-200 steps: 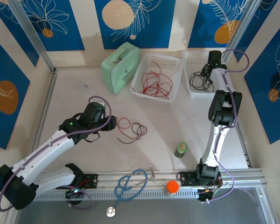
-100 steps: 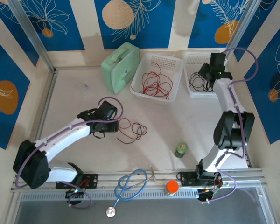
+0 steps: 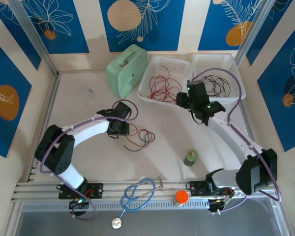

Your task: Untangle the cables

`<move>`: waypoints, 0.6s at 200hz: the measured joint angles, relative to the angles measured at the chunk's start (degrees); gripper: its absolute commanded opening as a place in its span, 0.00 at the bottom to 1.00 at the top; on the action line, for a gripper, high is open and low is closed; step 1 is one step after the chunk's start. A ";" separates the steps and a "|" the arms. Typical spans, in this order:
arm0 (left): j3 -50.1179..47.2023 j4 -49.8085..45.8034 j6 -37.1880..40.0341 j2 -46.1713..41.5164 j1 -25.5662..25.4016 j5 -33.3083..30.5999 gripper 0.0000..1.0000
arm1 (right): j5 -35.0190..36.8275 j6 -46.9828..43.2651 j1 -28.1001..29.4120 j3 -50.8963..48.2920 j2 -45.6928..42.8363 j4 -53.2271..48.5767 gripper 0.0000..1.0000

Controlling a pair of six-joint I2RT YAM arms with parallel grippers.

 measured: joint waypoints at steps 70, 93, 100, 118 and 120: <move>0.09 7.21 0.37 7.04 0.07 1.27 0.45 | 2.56 5.81 10.19 -9.05 -6.95 -2.91 0.53; 0.09 7.30 0.55 7.28 0.22 1.01 0.37 | 2.99 7.45 11.34 -10.67 -7.39 -3.82 0.53; 0.09 7.19 0.63 7.34 0.24 0.85 0.32 | 3.06 7.85 11.39 -11.02 -7.50 -3.98 0.53; 0.24 6.80 0.46 7.43 0.39 0.26 0.19 | 3.13 8.83 11.39 -11.43 -7.87 -4.68 0.53; 0.26 6.80 0.85 7.45 0.39 0.20 0.18 | 3.15 8.87 11.39 -11.43 -7.91 -4.74 0.53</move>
